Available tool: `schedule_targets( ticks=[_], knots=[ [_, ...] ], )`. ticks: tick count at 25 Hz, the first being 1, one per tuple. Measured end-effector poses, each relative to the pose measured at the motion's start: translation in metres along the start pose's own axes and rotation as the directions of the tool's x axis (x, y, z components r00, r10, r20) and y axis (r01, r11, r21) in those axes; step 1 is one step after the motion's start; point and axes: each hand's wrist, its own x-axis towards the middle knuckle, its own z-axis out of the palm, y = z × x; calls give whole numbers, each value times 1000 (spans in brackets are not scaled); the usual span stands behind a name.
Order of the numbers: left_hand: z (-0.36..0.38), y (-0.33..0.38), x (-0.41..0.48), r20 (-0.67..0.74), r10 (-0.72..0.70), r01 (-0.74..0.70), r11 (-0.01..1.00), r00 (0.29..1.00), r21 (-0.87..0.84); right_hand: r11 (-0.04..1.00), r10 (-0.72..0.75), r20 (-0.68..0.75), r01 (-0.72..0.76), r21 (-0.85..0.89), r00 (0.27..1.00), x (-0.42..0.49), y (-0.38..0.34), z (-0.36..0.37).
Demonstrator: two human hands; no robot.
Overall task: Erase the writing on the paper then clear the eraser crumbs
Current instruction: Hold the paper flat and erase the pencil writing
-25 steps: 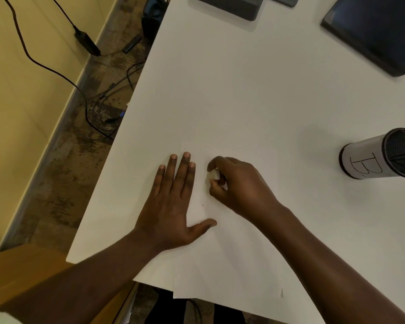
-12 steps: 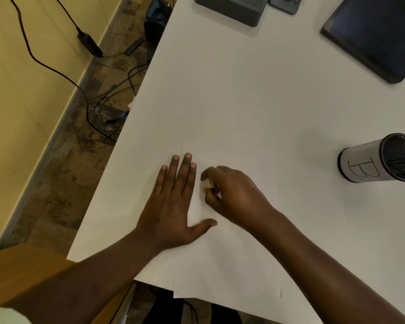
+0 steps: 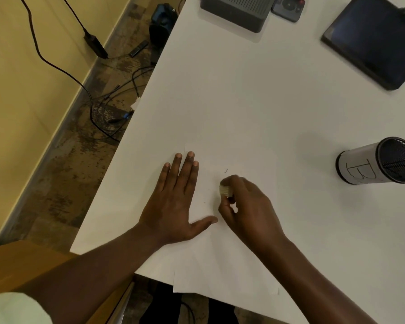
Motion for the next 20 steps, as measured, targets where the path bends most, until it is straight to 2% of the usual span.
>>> schedule_targets(
  ticks=[6,7,8,9,10,11,12,13,14,15,16,18,20],
  knots=[
    [1,0,1,8,7,-7,1000,1000,3,998,59,-10,-59,-13,998,-3,2,-2],
    [1,0,0,3,3,-3,1000,1000,-4,993,108,-46,-106,52,993,-3,3,-6],
    [0,1,0,4,1,-1,1000,1000,-9,963,209,-70,-193,190,975,-2,2,-12],
    [0,1,0,5,2,-2,1000,1000,-9,865,350,-27,-312,394,936,-2,2,-18],
    [0,1,0,6,4,-4,1000,1000,-8,667,468,84,-414,619,880,-4,0,-23],
    [-1,1,0,3,4,-4,1000,1000,-8,405,530,225,-478,780,817,-6,-3,-27],
    [-2,1,0,2,3,-3,1000,1000,-8,182,539,343,-504,844,769,-10,-6,-31],
    [-2,1,0,6,3,-3,1000,1000,-9,66,529,410,-517,853,743,-12,-8,-32],
    [-2,1,-1,11,4,-4,1000,1000,-9,35,525,439,-534,845,729,-15,-9,-32],
    [-2,1,0,11,4,-4,1000,1000,-12,57,535,443,-554,830,719,-16,-10,-31],
    [-2,1,0,10,4,-3,1000,1000,-13,131,561,419,-577,806,714,-16,-11,-30],
    [-3,1,-1,14,4,-3,1000,1000,-11,397,624,280,-605,690,729,-14,-14,-28],
    [-3,2,-1,14,5,-5,1000,1000,-3,696,572,99,-545,467,814,-10,-17,-28]
  ],
)
